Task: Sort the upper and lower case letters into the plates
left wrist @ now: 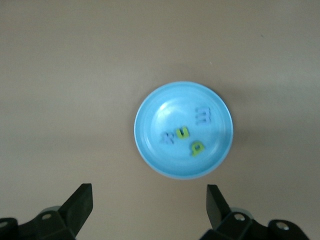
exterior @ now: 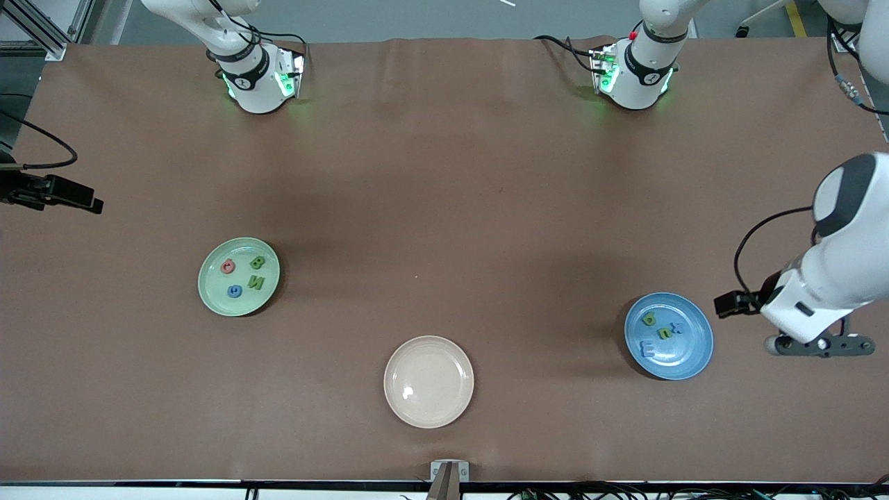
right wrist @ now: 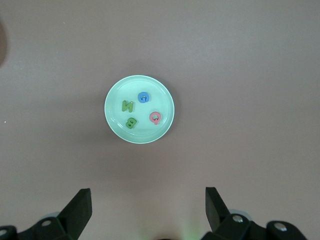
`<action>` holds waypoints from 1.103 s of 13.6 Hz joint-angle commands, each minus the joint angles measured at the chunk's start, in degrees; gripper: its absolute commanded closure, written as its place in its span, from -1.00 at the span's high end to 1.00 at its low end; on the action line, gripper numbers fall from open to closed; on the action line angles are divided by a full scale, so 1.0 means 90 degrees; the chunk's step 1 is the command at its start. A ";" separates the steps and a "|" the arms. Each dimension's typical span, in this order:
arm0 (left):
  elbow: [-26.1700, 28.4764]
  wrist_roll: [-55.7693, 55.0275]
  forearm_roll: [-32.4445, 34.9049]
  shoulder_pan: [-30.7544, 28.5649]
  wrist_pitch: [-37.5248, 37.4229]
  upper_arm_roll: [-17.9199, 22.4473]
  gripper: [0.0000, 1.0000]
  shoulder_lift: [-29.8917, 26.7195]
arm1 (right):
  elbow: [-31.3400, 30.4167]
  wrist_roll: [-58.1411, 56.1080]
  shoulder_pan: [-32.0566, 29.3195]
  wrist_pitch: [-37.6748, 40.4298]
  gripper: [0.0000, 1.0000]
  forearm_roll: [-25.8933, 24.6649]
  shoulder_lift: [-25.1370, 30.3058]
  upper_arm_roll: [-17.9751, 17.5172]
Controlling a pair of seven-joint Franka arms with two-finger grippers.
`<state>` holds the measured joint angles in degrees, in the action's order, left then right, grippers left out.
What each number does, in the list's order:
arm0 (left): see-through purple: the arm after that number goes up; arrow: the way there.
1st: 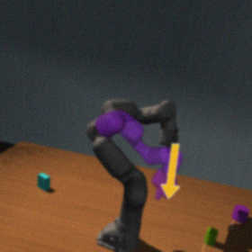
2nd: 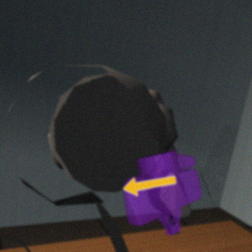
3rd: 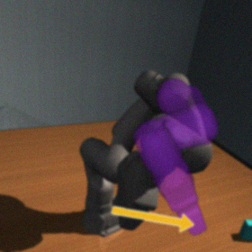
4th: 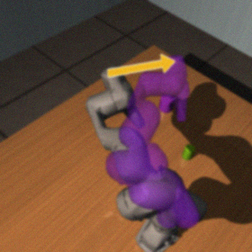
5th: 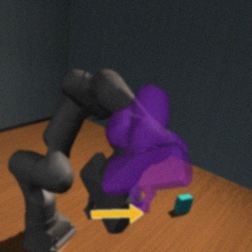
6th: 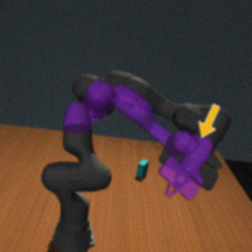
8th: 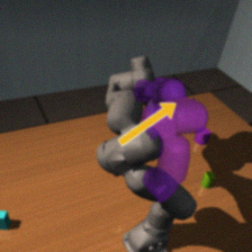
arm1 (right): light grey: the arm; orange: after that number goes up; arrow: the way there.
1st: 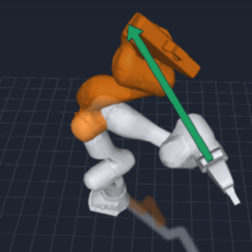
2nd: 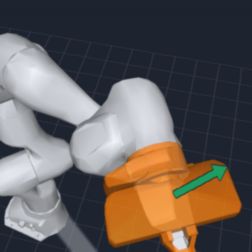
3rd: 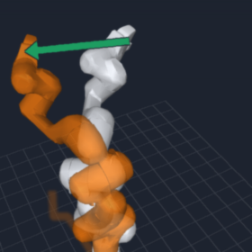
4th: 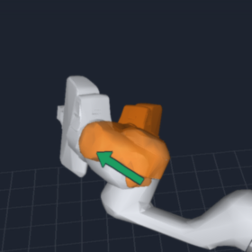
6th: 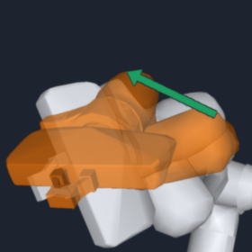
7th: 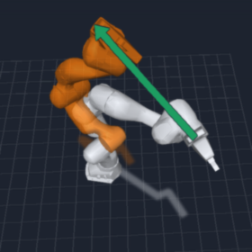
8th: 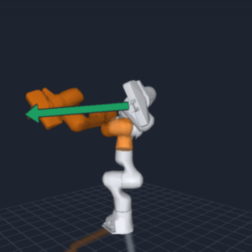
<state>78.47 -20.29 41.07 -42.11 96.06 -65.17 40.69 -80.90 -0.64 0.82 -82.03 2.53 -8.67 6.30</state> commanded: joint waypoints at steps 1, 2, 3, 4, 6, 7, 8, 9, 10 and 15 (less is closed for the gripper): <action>0.0041 0.0058 -0.0052 -0.0136 -0.0622 -0.0444 1.00 -0.0389 | -0.0338 -0.0017 -0.0081 -0.0095 1.00 -0.0086 0.0318 -0.0143; 0.0041 0.0058 -0.0042 -0.0107 -0.0683 -0.0444 1.00 -0.0584 | -0.0444 -0.0017 -0.0081 -0.0134 1.00 -0.0086 0.0396 -0.0143; 0.0041 0.0058 -0.0051 -0.0097 -0.0693 -0.0454 1.00 -0.0644 | -0.0600 -0.0017 -0.0081 -0.0202 1.00 -0.0086 0.0532 -0.0153; 0.0041 0.0058 -0.0071 -0.0096 -0.0703 -0.0464 1.00 -0.0644 | -0.0804 -0.0017 -0.0072 -0.0328 1.00 -0.0086 0.0659 -0.0153; 0.0041 0.0058 -0.0081 -0.0106 -0.0713 -0.0474 1.00 -0.0673 | -0.1176 -0.0017 -0.0033 -0.0553 1.00 -0.0086 0.0904 -0.0153; 0.0041 0.0058 -0.0081 -0.0106 -0.0713 -0.0541 1.00 -0.0722 | -0.1187 -0.0017 -0.0013 -0.0573 1.00 -0.0086 0.0914 -0.0153; 0.0041 0.0058 -0.0090 -0.0087 -0.0723 -0.0561 1.00 -0.0751 | -0.1187 -0.0017 -0.0013 -0.0574 1.00 -0.0086 0.0915 -0.0153; 0.0041 0.0058 -0.0090 -0.0077 -0.0723 -0.0591 1.00 -0.0781 | -0.1187 -0.0017 -0.0013 -0.0574 1.00 -0.0086 0.0924 -0.0153; 0.0041 0.0067 -0.0110 -0.0048 -0.0723 -0.0562 1.00 -0.0868 | -0.1187 -0.0007 -0.0013 -0.0564 1.00 -0.0076 0.0953 -0.0143; 0.0041 0.0524 -0.1716 0.1512 -0.0762 0.1688 1.00 -0.2126 | -0.1207 -0.0017 -0.0013 -0.0486 1.00 -0.0076 0.1090 -0.0143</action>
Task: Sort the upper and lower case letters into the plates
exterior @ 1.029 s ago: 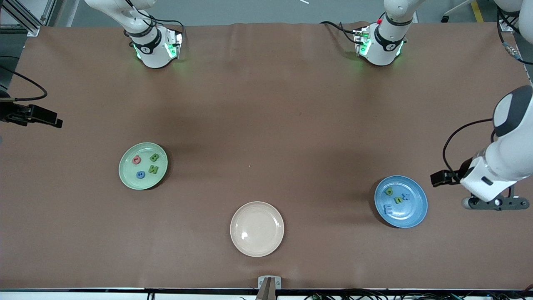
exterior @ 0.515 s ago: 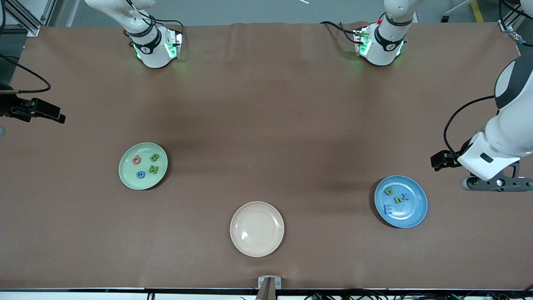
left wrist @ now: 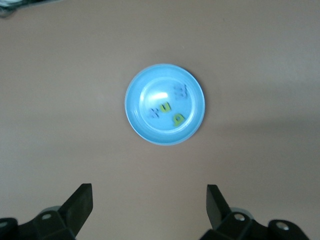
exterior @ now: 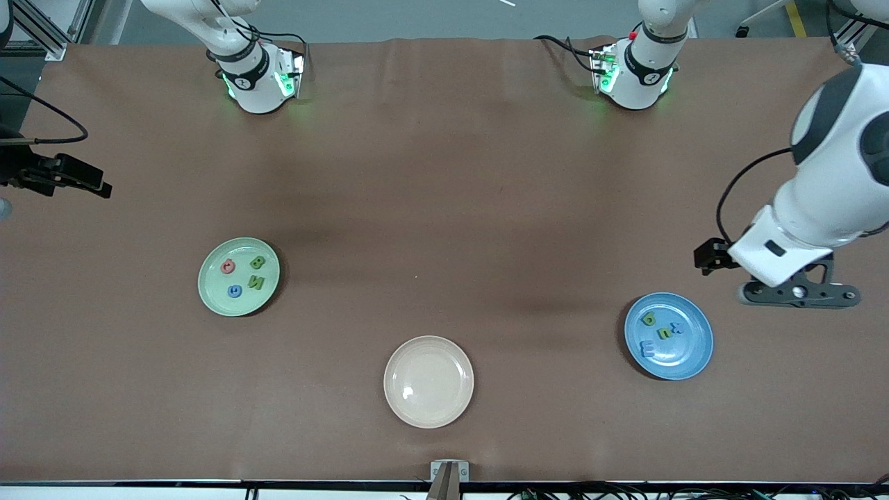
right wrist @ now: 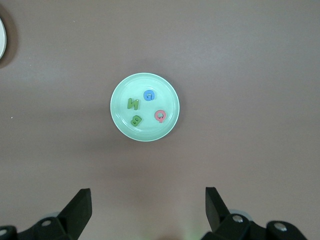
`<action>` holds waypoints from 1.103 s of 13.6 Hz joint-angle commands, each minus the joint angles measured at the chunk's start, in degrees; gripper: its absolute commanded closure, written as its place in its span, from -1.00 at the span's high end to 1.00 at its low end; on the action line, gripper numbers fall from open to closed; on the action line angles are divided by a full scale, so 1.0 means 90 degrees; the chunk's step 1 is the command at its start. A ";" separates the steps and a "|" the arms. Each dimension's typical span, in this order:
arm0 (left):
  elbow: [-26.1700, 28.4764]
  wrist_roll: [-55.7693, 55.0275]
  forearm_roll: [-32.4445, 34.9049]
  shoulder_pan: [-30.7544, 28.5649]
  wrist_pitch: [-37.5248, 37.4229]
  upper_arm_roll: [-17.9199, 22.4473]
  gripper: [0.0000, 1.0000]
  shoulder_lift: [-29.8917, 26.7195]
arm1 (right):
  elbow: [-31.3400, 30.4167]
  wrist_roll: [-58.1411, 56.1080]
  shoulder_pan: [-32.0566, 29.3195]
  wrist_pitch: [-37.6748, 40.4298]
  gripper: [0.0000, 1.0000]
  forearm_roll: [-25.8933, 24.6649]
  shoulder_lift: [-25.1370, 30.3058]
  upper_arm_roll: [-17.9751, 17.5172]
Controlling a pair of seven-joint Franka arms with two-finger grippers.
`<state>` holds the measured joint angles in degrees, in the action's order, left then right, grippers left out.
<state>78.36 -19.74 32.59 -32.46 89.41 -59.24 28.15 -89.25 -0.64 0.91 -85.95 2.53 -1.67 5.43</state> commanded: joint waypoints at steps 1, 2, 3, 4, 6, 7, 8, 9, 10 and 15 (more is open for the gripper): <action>0.0053 0.0620 -0.1359 0.0839 0.0036 0.1750 1.00 -0.1034 | -0.0297 -0.0017 -0.0023 -0.0030 1.00 -0.0076 0.0332 -0.0046; 0.0063 0.0699 -0.1974 0.1230 0.0037 0.2492 1.00 -0.1308 | -0.0327 -0.0017 -0.0013 -0.0030 1.00 -0.0076 0.0361 -0.0046; 0.0102 0.0815 -0.2579 0.1746 0.0027 0.3351 1.00 -0.1611 | -0.0346 -0.0007 -0.0004 -0.0030 1.00 -0.0076 0.0381 -0.0056; 0.0199 0.0913 -0.2856 0.2273 -0.0041 0.4094 1.00 -0.1836 | -0.0366 -0.0007 0.0035 -0.0030 1.00 -0.0076 0.0400 -0.0056; 0.0695 0.1390 -0.3073 0.2697 -0.0051 0.4714 1.00 -0.2450 | -0.0511 -0.0017 0.0055 0.0009 1.00 -0.0076 0.0556 -0.0056; 0.0968 0.1431 -0.3199 0.2882 -0.0051 0.5074 1.00 -0.2724 | -0.0629 -0.0017 0.0065 -0.0020 1.00 -0.0076 0.0634 -0.0056; 0.1222 0.1451 -0.3375 0.3145 -0.0051 0.5407 1.00 -0.2969 | -0.0639 -0.0017 0.0055 -0.0001 1.00 -0.0076 0.0674 -0.0056; 0.1447 0.1587 -0.3434 0.3409 -0.0061 0.5748 1.00 -0.3203 | -0.0649 -0.0017 0.0055 0.0029 1.00 -0.0076 0.0693 -0.0056; 0.1566 0.1830 -0.3435 0.3479 -0.0061 0.5829 1.00 -0.3341 | -0.0669 -0.0036 0.0045 0.0019 1.00 -0.0076 0.0713 -0.0056; 0.1948 0.2135 -0.3445 0.3421 -0.0061 0.5840 1.00 -0.3840 | -0.0815 -0.0066 -0.0042 -0.0020 1.00 -0.0076 0.0870 -0.0076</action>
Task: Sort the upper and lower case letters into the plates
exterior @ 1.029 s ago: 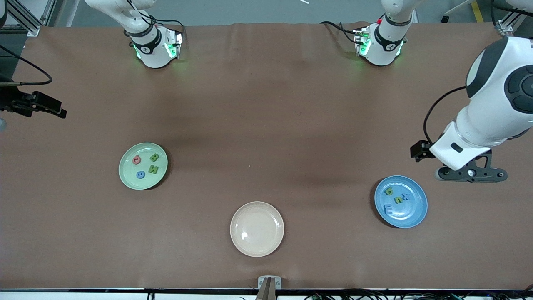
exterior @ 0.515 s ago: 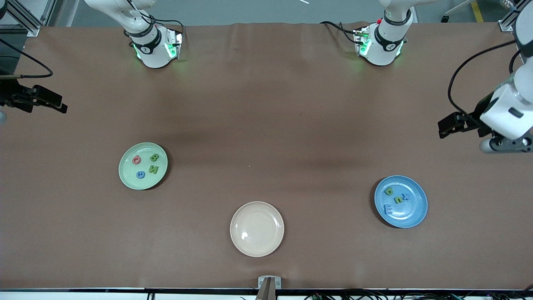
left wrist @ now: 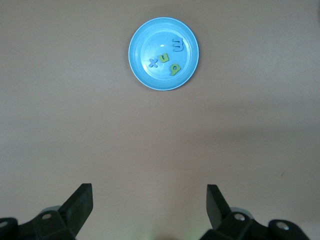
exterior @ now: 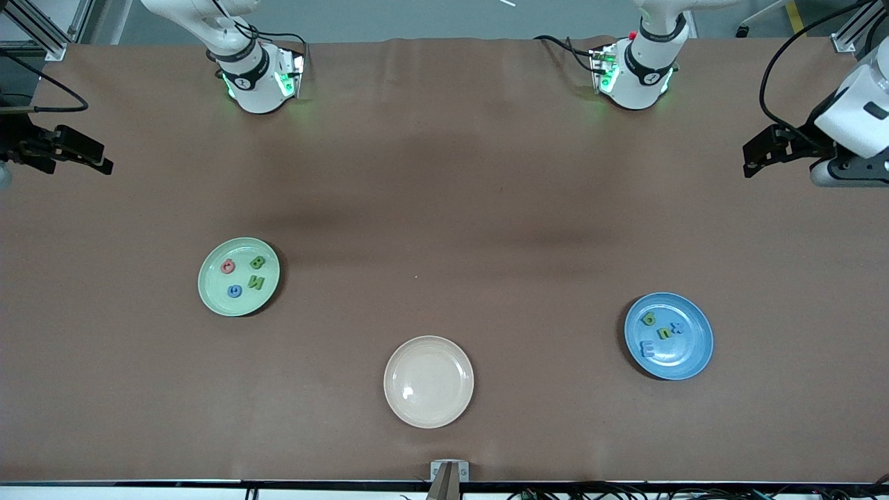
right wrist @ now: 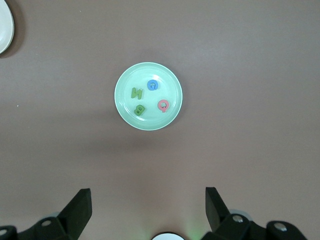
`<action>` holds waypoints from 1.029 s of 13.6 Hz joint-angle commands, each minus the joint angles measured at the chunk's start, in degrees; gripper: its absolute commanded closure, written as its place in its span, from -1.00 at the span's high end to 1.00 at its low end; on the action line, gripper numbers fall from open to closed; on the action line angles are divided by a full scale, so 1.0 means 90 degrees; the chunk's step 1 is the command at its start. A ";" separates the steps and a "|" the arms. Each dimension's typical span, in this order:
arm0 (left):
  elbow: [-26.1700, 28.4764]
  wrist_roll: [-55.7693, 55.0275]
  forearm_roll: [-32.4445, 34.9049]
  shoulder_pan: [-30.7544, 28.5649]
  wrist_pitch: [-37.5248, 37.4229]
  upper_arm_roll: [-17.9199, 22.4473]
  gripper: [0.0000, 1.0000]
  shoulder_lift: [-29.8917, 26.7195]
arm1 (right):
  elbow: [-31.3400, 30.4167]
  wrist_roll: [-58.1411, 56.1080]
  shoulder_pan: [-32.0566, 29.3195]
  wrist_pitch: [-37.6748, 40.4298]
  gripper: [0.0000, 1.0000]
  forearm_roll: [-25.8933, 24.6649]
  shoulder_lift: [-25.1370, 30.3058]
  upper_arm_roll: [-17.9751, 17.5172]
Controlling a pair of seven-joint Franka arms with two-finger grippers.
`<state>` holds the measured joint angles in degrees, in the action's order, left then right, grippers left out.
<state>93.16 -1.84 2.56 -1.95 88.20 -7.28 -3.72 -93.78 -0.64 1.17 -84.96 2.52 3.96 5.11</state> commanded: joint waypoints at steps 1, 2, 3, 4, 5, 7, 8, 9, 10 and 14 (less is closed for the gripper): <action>0.0284 0.0175 -0.0186 0.0032 0.0082 0.0058 1.00 -0.0290 | -0.0312 -0.0065 -0.0072 -0.0169 1.00 -0.0075 0.0244 -0.0050; 0.0284 0.0176 -0.0322 0.0041 0.0082 0.0038 1.00 -0.0299 | -0.0312 -0.0065 -0.0072 -0.0170 1.00 -0.0075 0.0263 -0.0060; 0.0284 0.0176 -0.0324 0.0041 0.0082 -0.0001 1.00 -0.0309 | -0.0302 -0.0065 -0.0081 -0.0170 1.00 -0.0085 0.0273 -0.0060; 0.0274 0.0166 -0.0324 0.0041 0.0082 -0.0001 1.00 -0.0377 | -0.0302 -0.0065 -0.0101 -0.0150 1.00 -0.0075 0.0273 -0.0098; 0.0274 0.0166 -0.0324 0.0051 0.0053 -0.0011 1.00 -0.0416 | -0.0302 -0.0075 -0.0217 -0.0131 1.00 -0.0075 0.0302 -0.0224; 0.0245 0.0175 -0.0343 0.0032 -0.0045 0.0008 1.00 -0.0427 | -0.0302 -0.0075 -0.0277 -0.0121 1.00 -0.0075 0.0312 -0.0294; 0.0235 0.0176 -0.0333 0.0032 -0.0045 0.0028 1.00 -0.0426 | -0.0312 -0.0065 -0.0257 -0.0111 1.00 -0.0075 0.0312 -0.0294; 0.0158 0.0156 -0.0324 0.0041 -0.0074 0.0018 1.00 -0.0407 | -0.0312 -0.0065 -0.0248 -0.0111 1.00 -0.0075 0.0322 -0.0294; 0.0138 0.0156 -0.0324 0.0041 -0.0171 0.0018 1.00 -0.0397 | -0.0312 -0.0065 -0.0238 -0.0111 1.00 -0.0075 0.0322 -0.0294; -0.0047 0.0185 -0.0333 0.0022 -0.0201 0.0038 1.00 -0.0329 | -0.0312 -0.0065 -0.0238 -0.0111 1.00 -0.0075 0.0322 -0.0294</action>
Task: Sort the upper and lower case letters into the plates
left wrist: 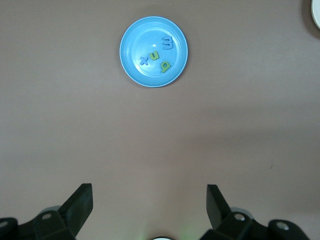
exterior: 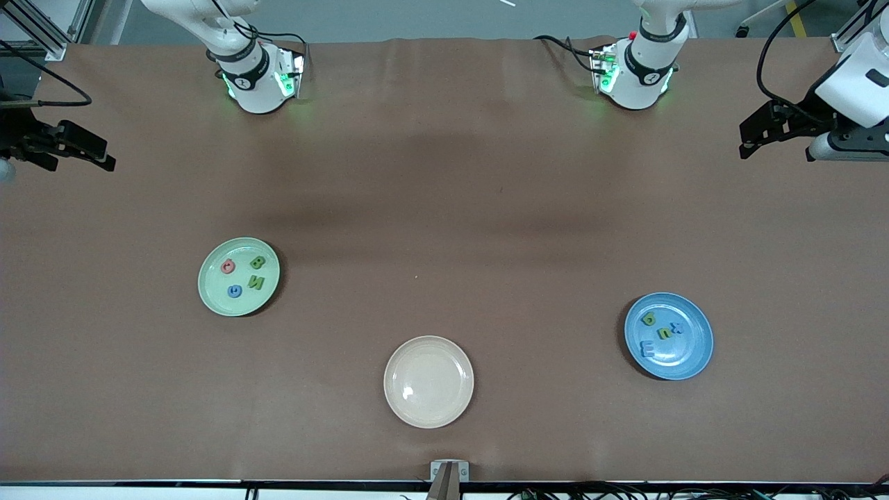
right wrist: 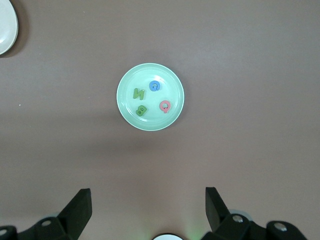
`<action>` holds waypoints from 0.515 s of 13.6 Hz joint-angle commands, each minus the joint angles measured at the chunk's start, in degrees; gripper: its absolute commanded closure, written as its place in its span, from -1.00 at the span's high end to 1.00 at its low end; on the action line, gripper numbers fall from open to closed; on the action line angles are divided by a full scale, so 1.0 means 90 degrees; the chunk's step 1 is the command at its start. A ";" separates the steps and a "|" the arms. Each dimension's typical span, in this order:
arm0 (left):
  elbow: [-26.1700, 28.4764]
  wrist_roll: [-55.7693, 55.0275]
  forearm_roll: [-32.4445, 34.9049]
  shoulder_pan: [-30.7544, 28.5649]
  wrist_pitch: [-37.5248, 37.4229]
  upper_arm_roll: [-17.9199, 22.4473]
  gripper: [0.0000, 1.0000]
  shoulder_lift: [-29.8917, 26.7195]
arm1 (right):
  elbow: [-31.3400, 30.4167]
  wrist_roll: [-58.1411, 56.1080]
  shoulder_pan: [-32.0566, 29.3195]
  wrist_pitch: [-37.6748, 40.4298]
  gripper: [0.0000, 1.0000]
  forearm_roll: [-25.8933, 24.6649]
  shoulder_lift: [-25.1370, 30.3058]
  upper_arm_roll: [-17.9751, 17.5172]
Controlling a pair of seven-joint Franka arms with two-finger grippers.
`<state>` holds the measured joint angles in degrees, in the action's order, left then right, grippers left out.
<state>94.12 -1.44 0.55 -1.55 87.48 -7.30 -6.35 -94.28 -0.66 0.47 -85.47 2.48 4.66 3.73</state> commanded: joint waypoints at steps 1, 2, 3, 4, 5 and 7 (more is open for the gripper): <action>-0.0233 0.0131 -0.0110 -0.0023 -0.0120 0.0050 1.00 0.0021 | -0.0257 -0.0064 -0.0160 -0.0064 1.00 -0.0070 0.0244 -0.0141; -0.0272 0.0121 -0.0110 -0.0023 -0.0130 0.0050 1.00 0.0032 | -0.0257 -0.0064 -0.0150 -0.0093 1.00 -0.0070 0.0244 -0.0141; -0.0292 0.0112 -0.0110 -0.0023 -0.0120 0.0050 1.00 0.0022 | -0.0257 -0.0074 -0.0150 -0.0103 1.00 -0.0080 0.0244 -0.0141; -0.0321 0.0083 -0.0120 -0.0013 -0.0130 0.0050 1.00 0.0032 | -0.0257 -0.0083 -0.0160 -0.0103 1.00 -0.0090 0.0244 -0.0131; -0.0321 0.0073 -0.0111 -0.0004 -0.0130 0.0050 1.00 0.0032 | -0.0247 -0.0083 -0.0150 -0.0103 1.00 -0.0109 0.0244 -0.0131; -0.0312 0.0063 -0.0120 -0.0004 -0.0130 0.0050 1.00 0.0032 | -0.0247 -0.0083 -0.0150 -0.0103 1.00 -0.0245 0.0244 -0.0141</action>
<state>92.53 -1.44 0.55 -1.60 87.48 -7.10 -6.35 -94.28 -0.66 0.47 -85.53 1.80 4.68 3.67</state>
